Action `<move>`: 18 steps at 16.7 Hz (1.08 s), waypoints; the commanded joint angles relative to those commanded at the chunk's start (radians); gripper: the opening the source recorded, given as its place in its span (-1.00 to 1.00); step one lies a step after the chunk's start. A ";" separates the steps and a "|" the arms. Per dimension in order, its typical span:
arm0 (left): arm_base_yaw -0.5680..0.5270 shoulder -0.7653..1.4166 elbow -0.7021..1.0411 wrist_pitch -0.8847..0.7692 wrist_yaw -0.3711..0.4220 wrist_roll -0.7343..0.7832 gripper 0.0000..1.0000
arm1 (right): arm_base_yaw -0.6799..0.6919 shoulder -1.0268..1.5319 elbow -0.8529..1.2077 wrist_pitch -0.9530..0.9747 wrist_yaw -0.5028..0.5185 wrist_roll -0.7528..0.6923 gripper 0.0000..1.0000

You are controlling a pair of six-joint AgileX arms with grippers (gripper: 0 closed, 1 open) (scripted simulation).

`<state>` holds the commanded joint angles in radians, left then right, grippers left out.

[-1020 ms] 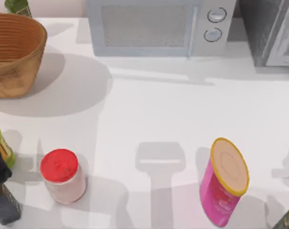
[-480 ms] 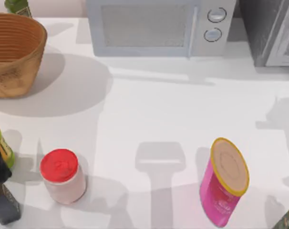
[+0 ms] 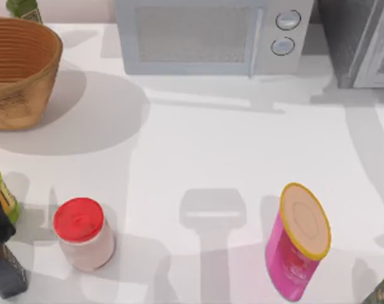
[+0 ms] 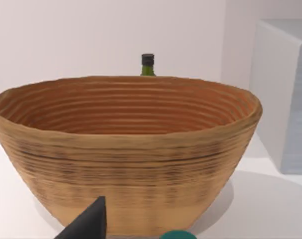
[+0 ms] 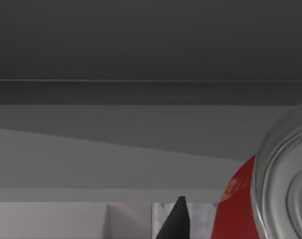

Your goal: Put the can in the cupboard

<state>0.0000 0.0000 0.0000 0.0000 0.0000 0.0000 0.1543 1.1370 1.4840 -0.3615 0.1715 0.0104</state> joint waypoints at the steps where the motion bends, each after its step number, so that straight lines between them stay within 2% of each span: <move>1: 0.000 0.000 0.000 0.000 0.000 0.000 1.00 | 0.007 0.048 0.068 -0.015 0.006 0.001 -1.00; 5: 0.000 0.000 0.000 0.000 0.000 0.000 1.00 | 0.028 0.174 0.239 -0.054 0.022 0.007 -1.00; 14: 0.000 0.000 0.000 0.000 0.000 0.000 1.00 | 0.027 0.224 0.294 -0.074 0.018 0.011 -1.00; 18: 0.000 0.000 0.000 0.000 0.000 0.000 1.00 | 0.023 0.404 0.489 -0.145 -0.006 0.012 -1.00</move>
<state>0.0000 0.0000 0.0000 0.0000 0.0000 0.0000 0.1777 1.5411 1.9726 -0.5067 0.1654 0.0222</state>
